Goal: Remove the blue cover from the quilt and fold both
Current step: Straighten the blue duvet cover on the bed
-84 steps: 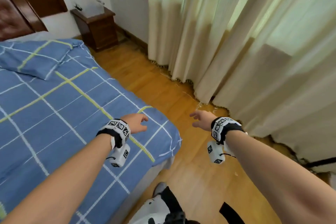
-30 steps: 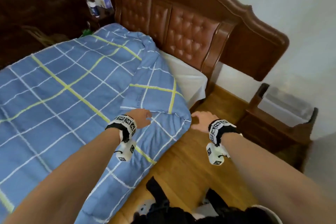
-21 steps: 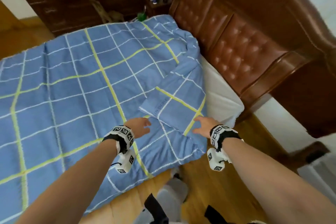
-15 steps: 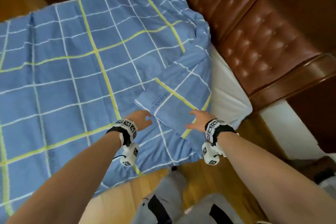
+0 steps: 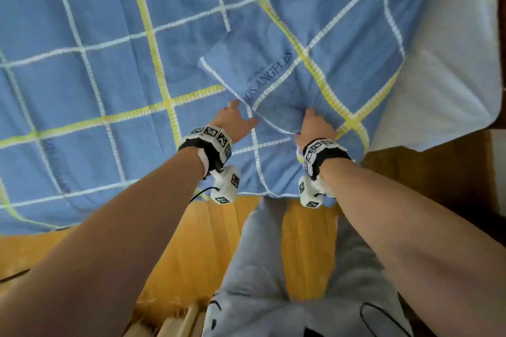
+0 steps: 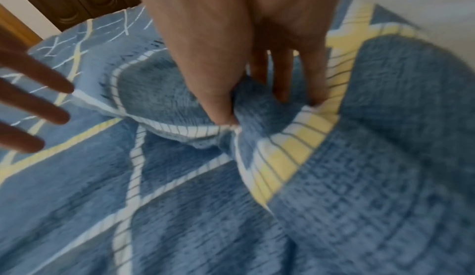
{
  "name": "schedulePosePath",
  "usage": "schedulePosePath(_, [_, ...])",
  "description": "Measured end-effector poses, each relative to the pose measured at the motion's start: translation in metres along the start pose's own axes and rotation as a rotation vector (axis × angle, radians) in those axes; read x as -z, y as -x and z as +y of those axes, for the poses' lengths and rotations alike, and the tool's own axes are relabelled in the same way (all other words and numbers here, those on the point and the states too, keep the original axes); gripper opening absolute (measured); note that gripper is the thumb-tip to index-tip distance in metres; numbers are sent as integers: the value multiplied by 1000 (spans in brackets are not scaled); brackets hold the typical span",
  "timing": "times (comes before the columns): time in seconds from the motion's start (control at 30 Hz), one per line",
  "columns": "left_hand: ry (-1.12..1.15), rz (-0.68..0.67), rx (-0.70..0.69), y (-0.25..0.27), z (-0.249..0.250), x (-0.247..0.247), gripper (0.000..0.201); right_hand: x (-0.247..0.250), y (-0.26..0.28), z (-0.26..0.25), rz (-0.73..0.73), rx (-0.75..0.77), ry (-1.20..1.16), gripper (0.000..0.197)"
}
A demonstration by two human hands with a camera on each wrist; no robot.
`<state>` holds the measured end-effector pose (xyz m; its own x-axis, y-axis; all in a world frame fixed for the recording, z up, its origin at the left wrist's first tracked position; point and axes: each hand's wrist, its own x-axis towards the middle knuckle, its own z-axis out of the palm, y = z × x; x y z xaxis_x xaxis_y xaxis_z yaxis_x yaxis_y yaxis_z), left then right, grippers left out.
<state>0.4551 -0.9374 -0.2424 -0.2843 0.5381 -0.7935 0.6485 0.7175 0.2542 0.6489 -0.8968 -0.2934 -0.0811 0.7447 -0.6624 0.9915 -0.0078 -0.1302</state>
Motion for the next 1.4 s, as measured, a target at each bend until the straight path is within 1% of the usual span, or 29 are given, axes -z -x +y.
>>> schedulePosePath(0.07, [90, -26, 91, 11, 18, -8, 104, 18, 3, 19, 14, 51, -134, 38])
schedulePosePath(0.1, [170, -49, 118, 17, 32, -9, 115, 33, 9, 27, 25, 69, -227, 30])
schedulePosePath(0.13, [302, -66, 136, 24, 50, -7, 121, 50, 16, 35, 36, 89, -323, 24])
schedulePosePath(0.17, [462, -64, 136, 33, 73, -3, 113, 69, 24, 44, 26, 116, -400, 20])
schedulePosePath(0.23, [727, -4, 95, 50, 127, 5, 72, 110, 40, 68, -48, 195, -460, 15])
schedulePosePath(0.27, [807, 56, 40, 62, 157, 10, 53, 130, 46, 85, -97, 220, -471, 16])
schedulePosePath(0.3, [828, 124, -34, 72, 187, 13, 36, 152, 54, 105, -133, 244, -490, 20])
schedulePosePath(0.33, [784, 181, -121, 84, 216, 12, 26, 169, 61, 128, -168, 247, -512, 26])
schedulePosePath(0.37, [688, 208, -197, 96, 245, 9, 24, 188, 69, 151, -197, 264, -545, 32])
schedulePosePath(0.43, [508, 199, -374, 127, 305, -1, 28, 224, 86, 197, -233, 279, -654, 37])
schedulePosePath(0.47, [397, 168, -456, 144, 334, -9, 31, 245, 93, 220, -207, 262, -736, 35])
schedulePosePath(0.53, [135, 116, -597, 180, 385, -30, 43, 291, 108, 268, -80, 173, -998, 29])
schedulePosePath(0.57, [32, 94, -634, 196, 406, -40, 48, 313, 114, 293, -16, 121, -1132, 30])
schedulePosePath(0.6, [-41, 77, -666, 211, 425, -53, 49, 335, 118, 318, 26, 74, -1223, 42])
schedulePosePath(0.63, [-90, 60, -677, 221, 440, -65, 51, 358, 126, 341, 57, 78, -1266, 62])
schedulePosePath(0.67, [-118, 52, -701, 230, 453, -78, 55, 375, 134, 361, 66, 86, -1239, 82])
schedulePosePath(0.7, [-144, 42, -715, 241, 467, -89, 61, 388, 141, 379, 69, 107, -1203, 96])
schedulePosePath(0.73, [-180, 29, -727, 246, 479, -101, 65, 397, 148, 393, 73, 102, -1171, 100])
schedulePosePath(0.77, [-237, 22, -728, 256, 491, -111, 63, 403, 153, 405, 105, 85, -1156, 97])
schedulePosePath(0.8, [-299, 19, -727, 263, 504, -121, 56, 407, 155, 418, 168, 37, -1125, 88])
schedulePosePath(0.87, [-399, -29, -744, 273, 527, -144, 45, 407, 155, 443, 321, -66, -985, 51])
schedulePosePath(0.9, [-446, -67, -754, 276, 538, -155, 42, 403, 156, 457, 368, -105, -879, 36])
schedulePosePath(0.97, [-543, -118, -791, 273, 556, -184, 36, 390, 160, 489, 398, -182, -694, 26])
schedulePosePath(1.07, [-628, -186, -802, 271, 572, -244, 31, 366, 173, 536, 345, -248, -528, 26])
schedulePosePath(1.13, [-646, -242, -808, 273, 576, -282, 30, 351, 177, 565, 272, -258, -510, 26])
schedulePosePath(1.2, [-634, -312, -816, 271, 577, -316, 35, 327, 177, 595, 222, -323, -553, 25])
schedulePosePath(1.27, [-579, -428, -783, 274, 571, -341, 56, 302, 180, 619, 180, -409, -603, 27])
schedulePosePath(1.33, [-501, -491, -714, 277, 564, -346, 78, 287, 179, 632, 139, -455, -617, 40])
schedulePosePath(1.4, [-457, -503, -664, 272, 552, -334, 82, 281, 172, 633, 121, -457, -636, 54])
